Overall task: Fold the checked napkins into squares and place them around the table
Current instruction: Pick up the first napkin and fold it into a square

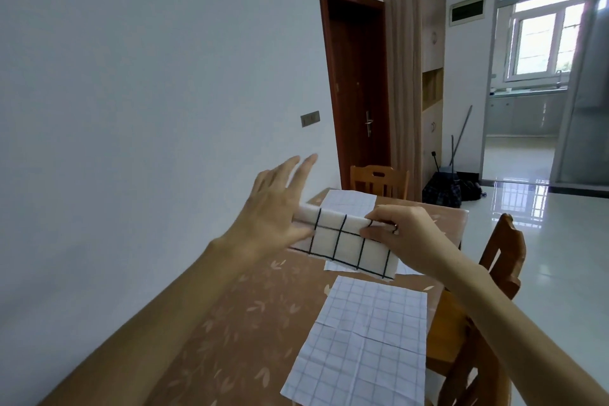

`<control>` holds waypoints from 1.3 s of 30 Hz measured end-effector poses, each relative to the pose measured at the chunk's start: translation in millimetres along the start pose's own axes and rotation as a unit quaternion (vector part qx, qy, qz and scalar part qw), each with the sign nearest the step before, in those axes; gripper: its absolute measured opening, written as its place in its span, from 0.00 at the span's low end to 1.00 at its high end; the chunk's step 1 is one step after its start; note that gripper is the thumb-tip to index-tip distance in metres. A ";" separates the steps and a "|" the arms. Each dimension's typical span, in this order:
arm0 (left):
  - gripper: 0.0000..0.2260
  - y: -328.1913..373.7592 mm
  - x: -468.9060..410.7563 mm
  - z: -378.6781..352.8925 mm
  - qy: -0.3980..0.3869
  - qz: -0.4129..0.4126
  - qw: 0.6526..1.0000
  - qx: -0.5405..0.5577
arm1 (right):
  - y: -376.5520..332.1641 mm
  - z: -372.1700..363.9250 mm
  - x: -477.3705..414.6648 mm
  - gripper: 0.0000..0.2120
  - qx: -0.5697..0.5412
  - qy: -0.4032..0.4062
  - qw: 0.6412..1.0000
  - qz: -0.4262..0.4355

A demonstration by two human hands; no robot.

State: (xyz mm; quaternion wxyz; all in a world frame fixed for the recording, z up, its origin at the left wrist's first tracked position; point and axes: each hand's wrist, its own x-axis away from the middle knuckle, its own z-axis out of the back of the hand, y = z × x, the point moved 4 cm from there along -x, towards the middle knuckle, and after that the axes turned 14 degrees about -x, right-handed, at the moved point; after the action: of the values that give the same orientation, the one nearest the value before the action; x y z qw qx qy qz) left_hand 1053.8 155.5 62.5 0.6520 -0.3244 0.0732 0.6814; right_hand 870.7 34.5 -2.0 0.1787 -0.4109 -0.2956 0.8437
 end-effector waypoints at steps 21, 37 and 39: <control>0.11 41.3 5.2 -24.0 -0.071 0.253 0.707 0.656 | -12.0 -17.9 21.6 0.19 -0.373 -0.072 0.913 -0.149; 0.07 15.8 37.7 -23.2 -0.100 0.177 0.768 0.607 | -16.1 -23.9 26.1 0.12 -0.482 -0.042 0.856 -0.184; 0.08 14.4 40.1 -22.5 -0.092 0.182 0.753 0.626 | -18.1 -25.1 25.5 0.15 -0.514 -0.039 0.836 -0.187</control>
State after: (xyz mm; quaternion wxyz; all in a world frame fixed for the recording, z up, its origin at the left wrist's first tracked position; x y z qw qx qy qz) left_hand 1050.6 175.5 18.8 0.5769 0.2401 0.4801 0.6157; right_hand 876.6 71.0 -17.5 0.0841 -0.3476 -0.7645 0.5363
